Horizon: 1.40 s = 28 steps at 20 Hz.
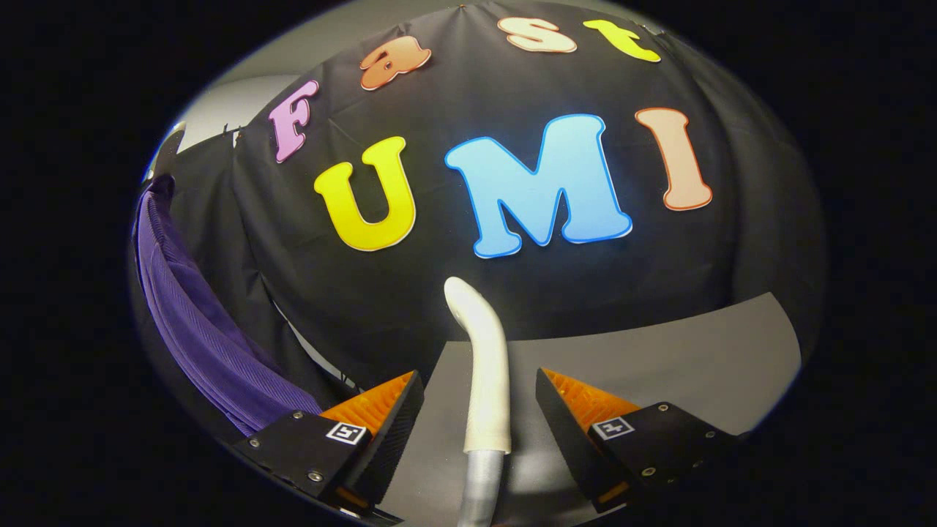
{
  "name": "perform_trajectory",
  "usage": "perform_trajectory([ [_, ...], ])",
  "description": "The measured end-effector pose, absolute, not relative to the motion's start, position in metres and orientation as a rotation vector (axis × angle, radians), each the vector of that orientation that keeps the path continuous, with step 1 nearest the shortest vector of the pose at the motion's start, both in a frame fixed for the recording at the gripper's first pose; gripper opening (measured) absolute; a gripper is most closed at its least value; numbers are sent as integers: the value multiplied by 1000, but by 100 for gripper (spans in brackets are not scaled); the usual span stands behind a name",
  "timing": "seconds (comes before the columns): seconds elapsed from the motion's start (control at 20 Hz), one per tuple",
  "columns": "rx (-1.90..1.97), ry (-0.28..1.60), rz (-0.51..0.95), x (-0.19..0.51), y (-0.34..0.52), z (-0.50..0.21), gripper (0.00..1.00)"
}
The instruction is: Iron the clothes twice with a garment steamer, once on the left side and once on the right side.
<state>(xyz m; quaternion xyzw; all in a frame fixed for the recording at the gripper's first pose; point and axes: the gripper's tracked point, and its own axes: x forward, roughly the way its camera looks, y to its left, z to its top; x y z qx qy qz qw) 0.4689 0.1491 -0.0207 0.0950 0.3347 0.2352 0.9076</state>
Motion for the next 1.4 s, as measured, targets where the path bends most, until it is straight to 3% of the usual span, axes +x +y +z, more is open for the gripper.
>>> perform_trajectory([
  [0.25, 311, 830, 511, 474, 158, -46, 95],
  [0.45, 325, 949, 527, 469, 159, -81, 86],
  [0.65, 451, 979, 542, 467, 168, -80, 51],
  [0.8, 448, 918, 562, 465, 168, -69, 39],
  [1.4, 438, 504, 537, 317, 152, 4, 36],
])
